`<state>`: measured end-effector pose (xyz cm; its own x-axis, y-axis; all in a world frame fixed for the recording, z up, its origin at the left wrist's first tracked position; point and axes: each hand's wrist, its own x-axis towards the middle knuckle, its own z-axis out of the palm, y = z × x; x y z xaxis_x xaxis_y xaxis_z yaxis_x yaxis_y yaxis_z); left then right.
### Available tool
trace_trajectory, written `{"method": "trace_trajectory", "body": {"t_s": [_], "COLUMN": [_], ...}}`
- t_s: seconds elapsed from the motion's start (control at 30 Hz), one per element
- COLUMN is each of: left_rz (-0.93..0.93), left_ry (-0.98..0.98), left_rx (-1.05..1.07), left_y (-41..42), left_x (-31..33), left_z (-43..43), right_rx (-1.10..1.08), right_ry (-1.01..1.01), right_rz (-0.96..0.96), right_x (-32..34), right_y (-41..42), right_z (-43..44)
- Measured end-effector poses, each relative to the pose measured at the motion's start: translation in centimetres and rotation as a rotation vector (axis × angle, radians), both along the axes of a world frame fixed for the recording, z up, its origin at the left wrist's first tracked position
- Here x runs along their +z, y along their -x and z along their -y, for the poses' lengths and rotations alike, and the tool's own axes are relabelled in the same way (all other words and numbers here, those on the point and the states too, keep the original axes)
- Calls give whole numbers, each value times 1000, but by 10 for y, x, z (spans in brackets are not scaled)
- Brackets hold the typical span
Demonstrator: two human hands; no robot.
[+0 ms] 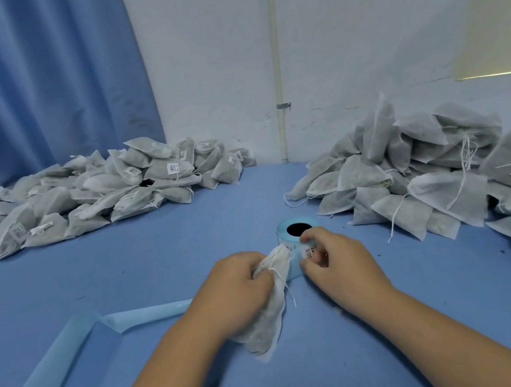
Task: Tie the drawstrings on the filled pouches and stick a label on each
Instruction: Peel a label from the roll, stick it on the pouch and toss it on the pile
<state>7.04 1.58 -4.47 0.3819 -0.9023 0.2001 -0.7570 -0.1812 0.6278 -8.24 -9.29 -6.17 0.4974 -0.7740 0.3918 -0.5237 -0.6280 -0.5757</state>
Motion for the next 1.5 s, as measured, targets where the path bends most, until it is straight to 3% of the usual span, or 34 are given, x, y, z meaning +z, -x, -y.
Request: {"method": "trace_trajectory", "body": {"t_s": [0.73,1.13,1.3,1.5], "left_rz": [-14,44,-154,-447], "left_ry": [59,43,155,262], "left_rx": [-64,-90,-107,-119], "left_y": [8,9,18,33], "left_x": [0,7,14,24], "left_z": [-6,-10,-17,-22], "right_rx": [99,69,-36,-137], "right_ry": [116,-10,-236,-241], "right_rz": [4,100,272,379], "right_x": [1,2,5,17], "right_y": [6,11,16,45], "right_z": [1,2,0,-5]}}
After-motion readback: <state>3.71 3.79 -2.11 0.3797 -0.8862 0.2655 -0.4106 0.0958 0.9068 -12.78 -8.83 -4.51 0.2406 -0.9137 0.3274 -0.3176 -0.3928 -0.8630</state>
